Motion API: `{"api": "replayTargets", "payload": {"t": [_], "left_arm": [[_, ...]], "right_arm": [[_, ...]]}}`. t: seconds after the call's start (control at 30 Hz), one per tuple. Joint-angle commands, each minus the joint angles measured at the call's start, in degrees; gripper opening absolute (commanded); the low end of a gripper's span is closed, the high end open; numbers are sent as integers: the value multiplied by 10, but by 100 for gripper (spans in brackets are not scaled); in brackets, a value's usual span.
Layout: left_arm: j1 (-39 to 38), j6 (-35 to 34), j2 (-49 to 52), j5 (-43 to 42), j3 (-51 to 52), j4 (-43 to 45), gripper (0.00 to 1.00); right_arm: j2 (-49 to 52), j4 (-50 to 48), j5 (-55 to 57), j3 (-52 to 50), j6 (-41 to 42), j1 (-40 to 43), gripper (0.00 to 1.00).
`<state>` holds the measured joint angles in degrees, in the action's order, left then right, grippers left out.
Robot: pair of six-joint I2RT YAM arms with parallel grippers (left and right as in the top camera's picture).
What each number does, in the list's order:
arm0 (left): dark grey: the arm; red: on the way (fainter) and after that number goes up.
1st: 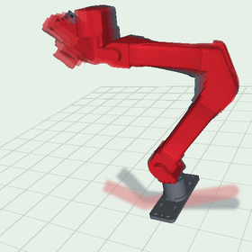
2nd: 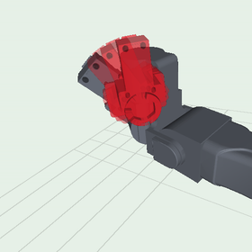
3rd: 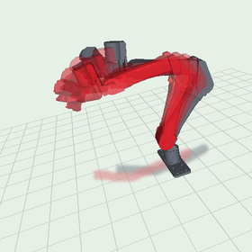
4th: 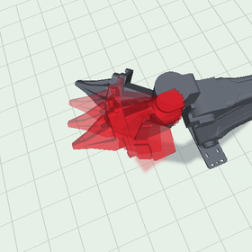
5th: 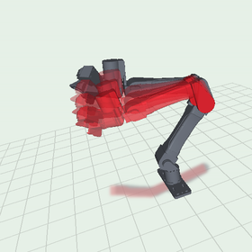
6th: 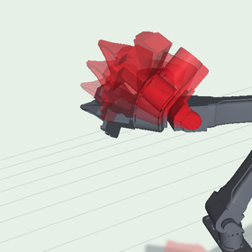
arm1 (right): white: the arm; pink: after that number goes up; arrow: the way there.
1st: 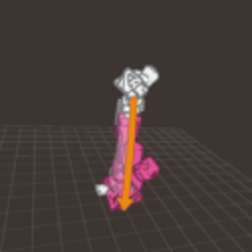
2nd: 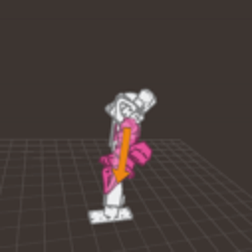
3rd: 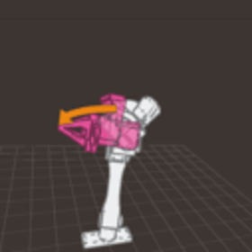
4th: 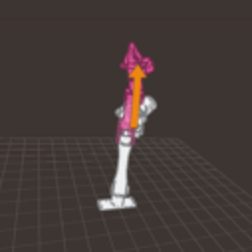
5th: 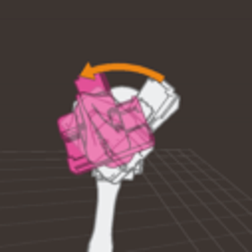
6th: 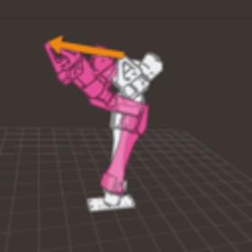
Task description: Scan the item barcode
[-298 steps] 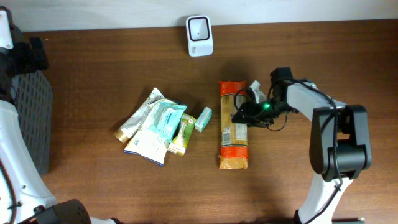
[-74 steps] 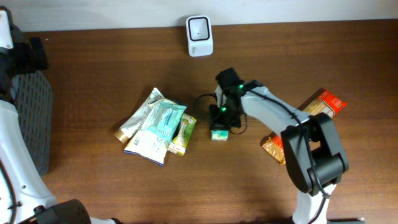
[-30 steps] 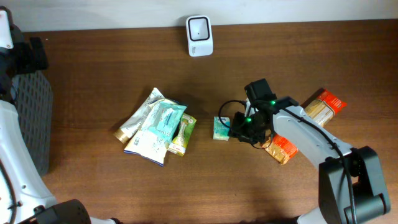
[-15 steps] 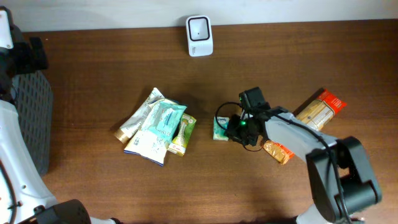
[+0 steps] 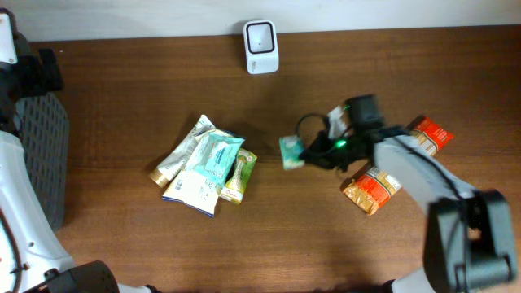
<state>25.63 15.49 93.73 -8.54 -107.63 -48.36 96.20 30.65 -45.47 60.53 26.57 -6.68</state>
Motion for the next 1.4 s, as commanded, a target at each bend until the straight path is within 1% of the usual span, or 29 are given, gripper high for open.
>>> {"api": "replayTargets", "payload": {"t": [0.0,0.07,0.13,0.27,0.3,0.37,0.4,0.43,0.47,0.5,0.53,0.57,0.6,0.63,0.67,0.7,0.77,0.8,0.87,0.93,0.97,1.0,1.03,1.07,1.17,1.2,1.23,1.27,1.37], "left_arm": [[0,9,-9,-2,-4,1,99],[0,9,-9,-2,-4,1,99],[0,9,-9,-2,-4,1,99],[0,9,-9,-2,-4,1,99],[0,9,-9,-2,-4,1,99],[0,9,-9,-2,-4,1,99],[0,9,-9,-2,-4,1,99],[0,9,-9,-2,-4,1,99],[0,9,-9,-2,-4,1,99],[0,9,-9,-2,-4,1,99],[0,9,-9,-2,-4,1,99],[0,9,-9,-2,-4,1,99],[0,9,-9,-2,-4,1,99],[0,9,-9,-2,-4,1,99],[0,9,-9,-2,-4,1,99],[0,9,-9,-2,-4,1,99],[0,9,-9,-2,-4,1,99],[0,9,-9,-2,-4,1,99],[0,9,-9,-2,-4,1,99],[0,9,-9,-2,-4,1,99],[0,9,-9,-2,-4,1,99],[0,9,-9,-2,-4,1,99],[0,9,-9,-2,-4,1,99],[0,9,-9,-2,-4,1,99],[0,9,-9,-2,-4,1,99],[0,9,-9,-2,-4,1,99],[0,9,-9,-2,-4,1,99],[0,9,-9,-2,-4,1,99],[0,9,-9,-2,-4,1,99]], "right_arm": [[-54,0,-217,21,-89,65,4],[-55,-29,-295,22,-80,83,4],[-55,-86,-334,22,-33,84,4],[-55,-306,-387,22,161,84,4],[-55,-427,-392,22,260,84,4],[-55,-581,-390,22,382,84,4],[-55,-633,-384,22,419,84,4],[-55,-630,-373,21,416,83,4],[-50,-615,-368,21,405,80,4],[-42,-582,-363,21,374,74,4],[-34,-520,-349,21,322,65,4],[-28,-411,-307,21,234,56,4],[-25,-334,-265,21,179,53,4],[-25,-247,-196,21,119,51,4],[-25,-104,-41,21,37,44,4],[-25,-18,90,21,-3,35,4],[-25,43,230,21,-43,25,4],[-21,69,325,21,-76,17,4],[-6,75,378,21,-115,6,4],[40,70,392,21,-159,-9,4],[64,71,393,21,-159,-9,11],[74,74,393,21,-159,-9,21],[80,77,393,21,-159,-8,29],[80,79,393,22,-159,-7,33],[80,108,385,51,-158,-8,39],[80,128,360,75,-151,-8,41],[80,139,334,90,-123,-8,41],[80,143,321,90,-76,-8,42],[96,147,320,66,12,-10,41]]}}
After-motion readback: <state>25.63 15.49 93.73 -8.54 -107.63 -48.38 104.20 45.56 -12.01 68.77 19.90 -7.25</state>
